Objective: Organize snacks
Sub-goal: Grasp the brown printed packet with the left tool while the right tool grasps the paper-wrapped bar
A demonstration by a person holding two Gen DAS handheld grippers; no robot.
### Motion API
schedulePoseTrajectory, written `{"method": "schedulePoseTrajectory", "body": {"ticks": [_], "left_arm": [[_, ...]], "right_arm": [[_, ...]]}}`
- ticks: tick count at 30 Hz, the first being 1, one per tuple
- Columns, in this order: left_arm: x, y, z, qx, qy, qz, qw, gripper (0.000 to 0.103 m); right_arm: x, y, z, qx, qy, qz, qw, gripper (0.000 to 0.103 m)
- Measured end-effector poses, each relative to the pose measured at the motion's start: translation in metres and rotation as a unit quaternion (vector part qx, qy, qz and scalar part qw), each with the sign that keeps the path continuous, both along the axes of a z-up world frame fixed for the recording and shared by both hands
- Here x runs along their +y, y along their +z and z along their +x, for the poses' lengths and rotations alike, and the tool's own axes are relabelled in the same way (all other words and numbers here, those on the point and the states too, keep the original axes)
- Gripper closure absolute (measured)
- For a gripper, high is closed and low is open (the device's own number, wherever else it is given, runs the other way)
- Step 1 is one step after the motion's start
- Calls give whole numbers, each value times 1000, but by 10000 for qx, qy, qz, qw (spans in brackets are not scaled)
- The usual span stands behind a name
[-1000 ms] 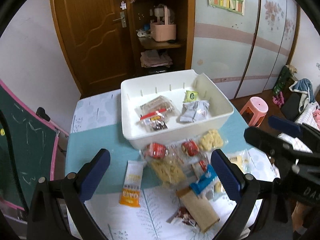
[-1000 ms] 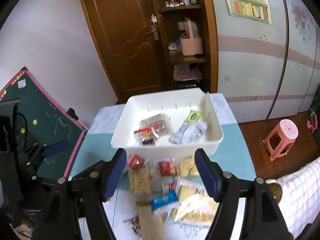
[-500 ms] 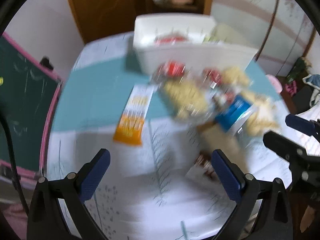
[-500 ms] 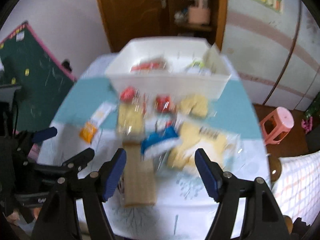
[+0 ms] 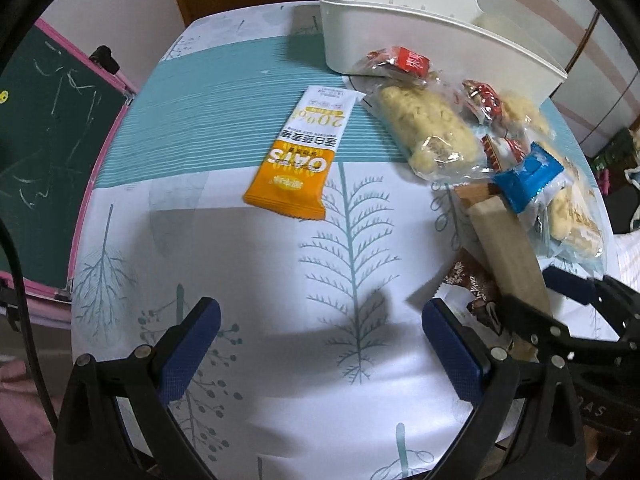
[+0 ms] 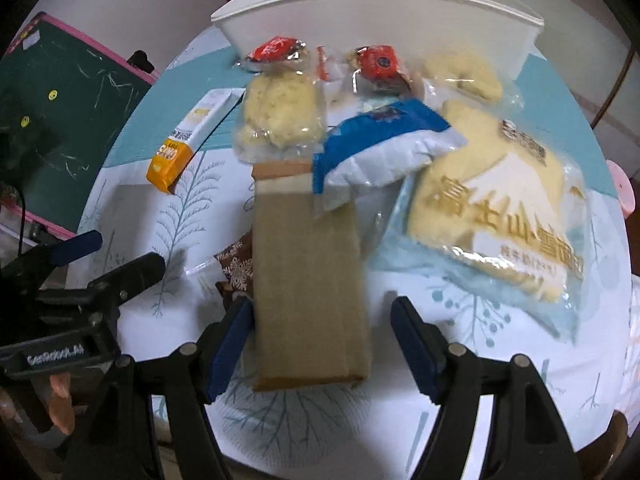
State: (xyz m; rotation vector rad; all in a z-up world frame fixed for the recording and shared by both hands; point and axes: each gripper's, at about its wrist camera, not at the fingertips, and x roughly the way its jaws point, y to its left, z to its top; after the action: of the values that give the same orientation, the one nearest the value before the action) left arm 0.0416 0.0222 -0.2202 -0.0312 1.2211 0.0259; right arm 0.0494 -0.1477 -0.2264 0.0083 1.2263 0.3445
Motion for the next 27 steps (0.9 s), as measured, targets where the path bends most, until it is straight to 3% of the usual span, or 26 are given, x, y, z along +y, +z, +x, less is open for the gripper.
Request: {"method": "schedulePoseTrajectory", "body": {"ticks": [2, 6, 13, 21, 27], "left_arm": [[-4, -1, 0, 12, -97, 10, 10000, 3], [-21, -5, 1, 127, -419, -61, 9990, 3], [-53, -10, 0, 439, -997, -275, 9937, 3], [-73, -27, 21, 1076, -851, -391, 9898, 2], [-95, -28, 25, 985, -881, -23, 9912, 1]], "right_arm": [[-3, -1, -1, -96, -4, 27, 10000, 48], [-13, 0, -4, -153, 21, 23, 9999, 48], [-24, 2, -24, -548, 308, -637, 9960, 48], [-37, 2, -46, -748, 346, -763, 9937, 48], [-42, 3, -46, -752, 300, -583, 9950, 48]]}}
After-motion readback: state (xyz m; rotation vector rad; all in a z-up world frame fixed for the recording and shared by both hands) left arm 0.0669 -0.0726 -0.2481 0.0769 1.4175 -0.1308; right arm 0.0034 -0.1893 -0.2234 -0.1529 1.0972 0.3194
